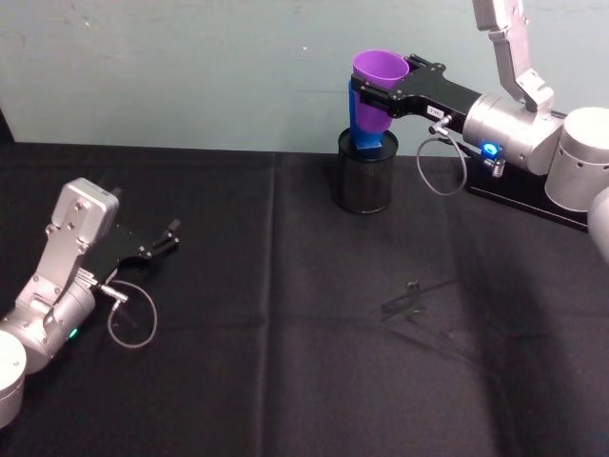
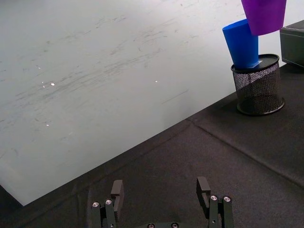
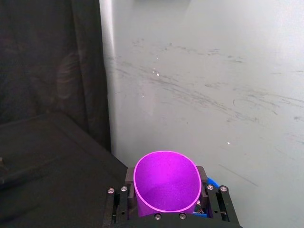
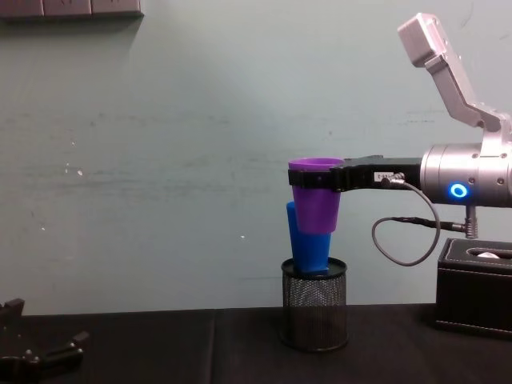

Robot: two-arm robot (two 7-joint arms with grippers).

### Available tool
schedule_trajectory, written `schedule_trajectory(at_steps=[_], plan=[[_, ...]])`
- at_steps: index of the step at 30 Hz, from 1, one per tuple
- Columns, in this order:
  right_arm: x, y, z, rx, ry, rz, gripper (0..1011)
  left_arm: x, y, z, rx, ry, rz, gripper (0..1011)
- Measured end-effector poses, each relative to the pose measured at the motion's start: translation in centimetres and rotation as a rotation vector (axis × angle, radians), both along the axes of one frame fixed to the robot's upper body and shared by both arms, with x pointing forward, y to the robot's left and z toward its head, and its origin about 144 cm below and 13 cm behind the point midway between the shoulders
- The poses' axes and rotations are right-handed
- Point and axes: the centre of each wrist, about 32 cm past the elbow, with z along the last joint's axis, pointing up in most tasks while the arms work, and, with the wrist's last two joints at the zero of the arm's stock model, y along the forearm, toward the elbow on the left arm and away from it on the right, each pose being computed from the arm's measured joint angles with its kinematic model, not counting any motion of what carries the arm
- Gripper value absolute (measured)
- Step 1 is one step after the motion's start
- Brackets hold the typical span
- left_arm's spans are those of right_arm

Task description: Pick up one cup with a gripper and tap it against the other cup.

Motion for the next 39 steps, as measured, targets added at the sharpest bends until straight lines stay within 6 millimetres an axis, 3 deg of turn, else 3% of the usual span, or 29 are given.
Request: schedule_trajectory(at_steps=[39], plan=[[0.62, 0.25, -0.34, 0.015, -0.009, -0.004, 738, 0.0, 0.0, 0.0, 0.0, 0.0, 0.0, 1005]])
